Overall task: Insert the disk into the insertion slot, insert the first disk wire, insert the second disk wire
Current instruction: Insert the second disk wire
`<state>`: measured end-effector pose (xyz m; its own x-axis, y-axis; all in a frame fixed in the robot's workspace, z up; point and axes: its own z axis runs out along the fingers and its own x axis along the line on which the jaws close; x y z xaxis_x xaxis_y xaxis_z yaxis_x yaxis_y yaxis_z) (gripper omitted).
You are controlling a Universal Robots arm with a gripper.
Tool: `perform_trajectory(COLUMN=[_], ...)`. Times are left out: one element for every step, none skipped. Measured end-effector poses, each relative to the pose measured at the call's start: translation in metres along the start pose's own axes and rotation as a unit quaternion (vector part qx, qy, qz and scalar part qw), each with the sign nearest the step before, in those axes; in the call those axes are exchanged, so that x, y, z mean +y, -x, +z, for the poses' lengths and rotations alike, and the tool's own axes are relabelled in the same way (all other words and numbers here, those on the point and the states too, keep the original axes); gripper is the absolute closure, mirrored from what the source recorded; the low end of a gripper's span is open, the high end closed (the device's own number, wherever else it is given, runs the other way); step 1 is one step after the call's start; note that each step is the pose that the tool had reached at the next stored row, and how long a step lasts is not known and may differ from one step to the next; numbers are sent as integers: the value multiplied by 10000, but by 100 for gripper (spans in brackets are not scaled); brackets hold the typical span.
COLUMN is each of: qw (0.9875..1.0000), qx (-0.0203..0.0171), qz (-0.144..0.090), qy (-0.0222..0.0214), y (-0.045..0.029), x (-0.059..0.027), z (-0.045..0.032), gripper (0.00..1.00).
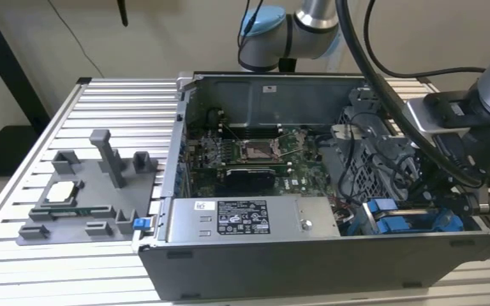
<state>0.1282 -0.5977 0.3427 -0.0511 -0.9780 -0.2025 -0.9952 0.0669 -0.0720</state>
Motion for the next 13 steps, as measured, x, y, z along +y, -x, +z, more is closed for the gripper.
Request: perform_trajectory(qw=[10000, 10000, 10000, 10000, 10000, 10000, 10000, 10000, 10000, 10000, 10000, 10000, 10000], qx=[-1, -1, -1, -1, -1, -1, -1, -1, -1, -2, -2, -2, -2], qz=[0, 0, 0, 0, 0, 0, 0, 0, 0, 0, 0, 0, 0], qy=[0, 0, 0, 0, 0, 0, 0, 0, 0, 0, 0, 0, 0], y=[0, -1, -1, -1, -2, -2, -2, -3, -2, -2, -1, 0, 1], x=[0, -1, -1, -1, -1, 0, 0, 0, 0, 0, 0, 0, 1], z=[3, 5, 7, 9, 11, 13, 15, 17, 19, 21, 24, 26, 27], gripper=[100, 100, 100, 100, 100, 100, 100, 100, 100, 100, 100, 100, 100])
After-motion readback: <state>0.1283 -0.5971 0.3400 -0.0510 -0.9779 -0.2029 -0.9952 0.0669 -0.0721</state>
